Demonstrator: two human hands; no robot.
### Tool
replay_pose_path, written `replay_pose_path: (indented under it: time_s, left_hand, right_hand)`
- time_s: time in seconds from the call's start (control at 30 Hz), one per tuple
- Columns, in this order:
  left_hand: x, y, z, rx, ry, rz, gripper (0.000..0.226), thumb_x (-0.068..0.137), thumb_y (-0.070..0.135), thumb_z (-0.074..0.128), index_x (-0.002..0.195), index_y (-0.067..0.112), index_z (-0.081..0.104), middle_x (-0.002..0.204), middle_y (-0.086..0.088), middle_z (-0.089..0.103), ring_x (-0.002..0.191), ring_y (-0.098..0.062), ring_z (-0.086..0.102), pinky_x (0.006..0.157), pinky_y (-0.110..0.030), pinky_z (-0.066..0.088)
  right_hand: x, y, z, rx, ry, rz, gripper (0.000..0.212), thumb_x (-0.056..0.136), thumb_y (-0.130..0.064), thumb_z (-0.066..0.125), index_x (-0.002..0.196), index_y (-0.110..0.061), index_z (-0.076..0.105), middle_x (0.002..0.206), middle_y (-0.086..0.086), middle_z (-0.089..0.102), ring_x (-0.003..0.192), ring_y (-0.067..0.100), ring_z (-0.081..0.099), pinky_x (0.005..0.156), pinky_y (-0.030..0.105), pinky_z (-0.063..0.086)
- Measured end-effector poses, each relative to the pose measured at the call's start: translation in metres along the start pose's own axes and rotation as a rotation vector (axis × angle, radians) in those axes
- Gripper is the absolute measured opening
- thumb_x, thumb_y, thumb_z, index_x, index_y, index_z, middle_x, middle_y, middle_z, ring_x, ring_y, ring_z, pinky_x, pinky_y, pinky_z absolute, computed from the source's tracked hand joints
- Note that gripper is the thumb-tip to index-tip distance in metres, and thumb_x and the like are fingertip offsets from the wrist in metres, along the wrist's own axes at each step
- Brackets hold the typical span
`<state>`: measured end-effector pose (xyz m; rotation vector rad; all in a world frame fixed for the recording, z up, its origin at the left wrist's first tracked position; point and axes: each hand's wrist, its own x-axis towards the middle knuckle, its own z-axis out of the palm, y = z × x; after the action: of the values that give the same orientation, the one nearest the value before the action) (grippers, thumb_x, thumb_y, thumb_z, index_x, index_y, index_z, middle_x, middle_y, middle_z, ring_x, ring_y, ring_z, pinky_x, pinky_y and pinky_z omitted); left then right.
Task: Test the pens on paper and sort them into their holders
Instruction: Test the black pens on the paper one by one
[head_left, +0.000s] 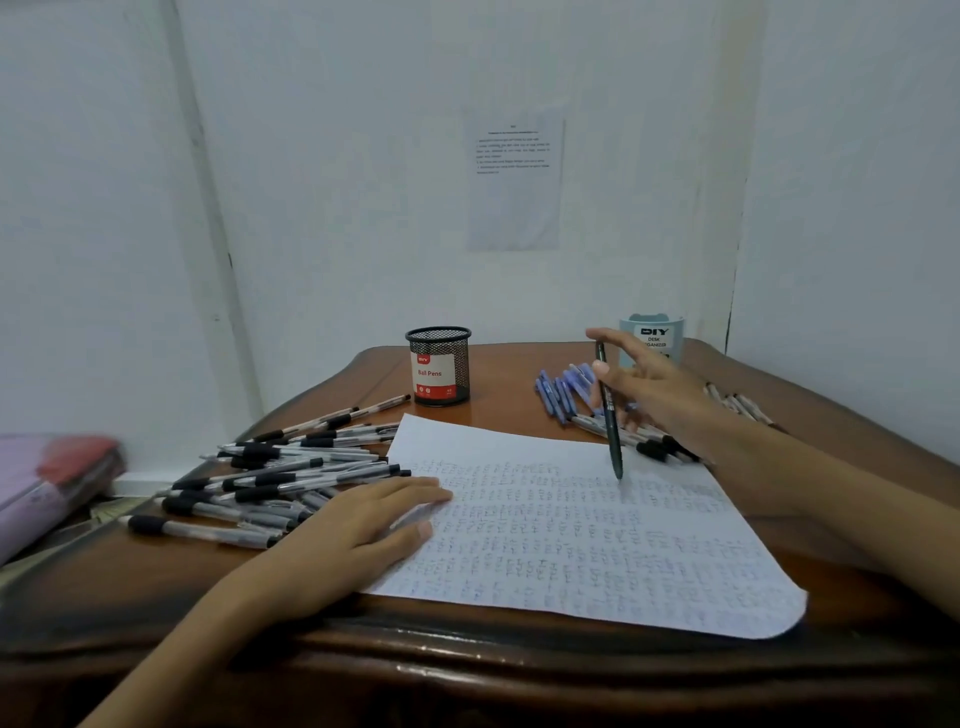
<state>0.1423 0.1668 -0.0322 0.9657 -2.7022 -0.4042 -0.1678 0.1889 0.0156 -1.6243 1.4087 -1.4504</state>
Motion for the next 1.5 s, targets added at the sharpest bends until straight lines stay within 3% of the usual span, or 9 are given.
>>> replay_pose_path:
  time_s: [0.33, 0.6, 0.8, 0.97, 1.03, 1.13, 1.23, 1.33, 1.5]
  left_hand:
    - [0.001, -0.002, 0.000, -0.002, -0.002, -0.013, 0.069, 0.062, 0.090, 0.009, 0.124, 0.065, 0.028, 0.135, 0.046, 0.019, 0.125, 0.025, 0.013, 0.107, -0.014, 0.012]
    - [0.001, -0.001, -0.001, 0.001, -0.010, -0.015, 0.070, 0.060, 0.092, 0.007, 0.122, 0.066, 0.026, 0.134, 0.046, 0.018, 0.122, 0.027, 0.013, 0.106, -0.014, 0.012]
    - [0.001, -0.001, 0.000, 0.002, 0.003, 0.000, 0.068, 0.062, 0.090, 0.009, 0.123, 0.065, 0.027, 0.136, 0.044, 0.019, 0.123, 0.027, 0.014, 0.104, -0.011, 0.012]
    - [0.001, -0.003, 0.000, 0.010, 0.010, 0.010, 0.060, 0.069, 0.082, 0.013, 0.124, 0.065, 0.029, 0.137, 0.044, 0.021, 0.126, 0.024, 0.015, 0.103, -0.009, 0.013]
    - [0.001, -0.003, 0.000, 0.016, 0.007, 0.010, 0.058, 0.070, 0.080, 0.014, 0.124, 0.065, 0.028, 0.137, 0.043, 0.021, 0.126, 0.024, 0.015, 0.104, -0.010, 0.013]
    - [0.001, -0.004, 0.001, 0.013, 0.002, 0.006, 0.056, 0.072, 0.078, 0.015, 0.124, 0.065, 0.029, 0.137, 0.043, 0.022, 0.127, 0.023, 0.016, 0.106, -0.013, 0.015]
    - [0.001, -0.004, 0.000, 0.013, 0.003, 0.005, 0.057, 0.071, 0.080, 0.015, 0.124, 0.065, 0.028, 0.134, 0.047, 0.020, 0.126, 0.024, 0.015, 0.105, -0.012, 0.014]
    - [0.000, -0.001, -0.001, 0.013, -0.011, 0.000, 0.048, 0.078, 0.076, 0.018, 0.123, 0.065, 0.028, 0.131, 0.048, 0.018, 0.124, 0.025, 0.014, 0.104, -0.012, 0.014]
    - [0.000, 0.006, -0.002, 0.011, -0.034, -0.023, 0.039, 0.084, 0.059, 0.023, 0.124, 0.061, 0.025, 0.133, 0.041, 0.018, 0.123, 0.022, 0.016, 0.104, -0.013, 0.012]
  right_hand:
    - [0.003, 0.001, -0.004, 0.046, 0.075, 0.047, 0.030, 0.095, -0.020, 0.051, 0.124, -0.024, 0.046, 0.066, 0.003, 0.059, 0.037, 0.005, 0.041, 0.032, 0.014, 0.033]
    - [0.009, 0.003, -0.008, 0.438, 0.112, 0.258, 0.054, 0.077, 0.002, 0.068, 0.123, -0.019, 0.048, 0.055, -0.003, 0.065, 0.041, 0.004, 0.041, 0.034, 0.013, 0.037]
    - [0.007, 0.007, -0.009, 0.576, 0.165, 0.344, 0.015, 0.079, 0.002, 0.065, 0.083, -0.010, 0.056, 0.056, -0.001, 0.064, 0.051, 0.006, 0.043, 0.034, 0.009, 0.036]
    - [0.007, 0.019, -0.003, 0.644, 0.214, 0.384, 0.022, 0.088, 0.003, 0.053, 0.070, -0.007, 0.045, 0.055, 0.005, 0.046, 0.031, 0.005, 0.043, 0.036, 0.013, 0.045]
    - [0.003, 0.018, 0.003, 0.567, 0.108, 0.356, 0.013, 0.092, -0.005, 0.050, 0.079, -0.005, 0.053, 0.048, 0.006, 0.052, 0.039, 0.012, 0.056, 0.045, 0.021, 0.053]
    - [-0.001, 0.016, 0.011, 0.452, -0.142, 0.328, 0.026, 0.097, -0.018, 0.042, 0.108, -0.006, 0.062, 0.080, 0.015, 0.070, 0.066, 0.022, 0.070, 0.053, 0.028, 0.057]
    - [-0.002, 0.018, 0.017, 0.332, -0.237, 0.290, 0.027, 0.096, -0.020, 0.046, 0.105, -0.004, 0.066, 0.097, 0.017, 0.071, 0.072, 0.022, 0.070, 0.052, 0.027, 0.057]
    - [-0.004, 0.023, 0.021, 0.131, -0.161, 0.233, 0.009, 0.082, -0.012, 0.067, 0.082, -0.004, 0.066, 0.070, 0.010, 0.066, 0.054, 0.013, 0.061, 0.045, 0.021, 0.050]
    - [0.000, 0.030, 0.024, 0.025, 0.003, 0.192, 0.030, 0.087, -0.019, 0.064, 0.064, -0.006, 0.051, 0.043, 0.001, 0.047, 0.035, 0.010, 0.042, 0.036, 0.019, 0.037]
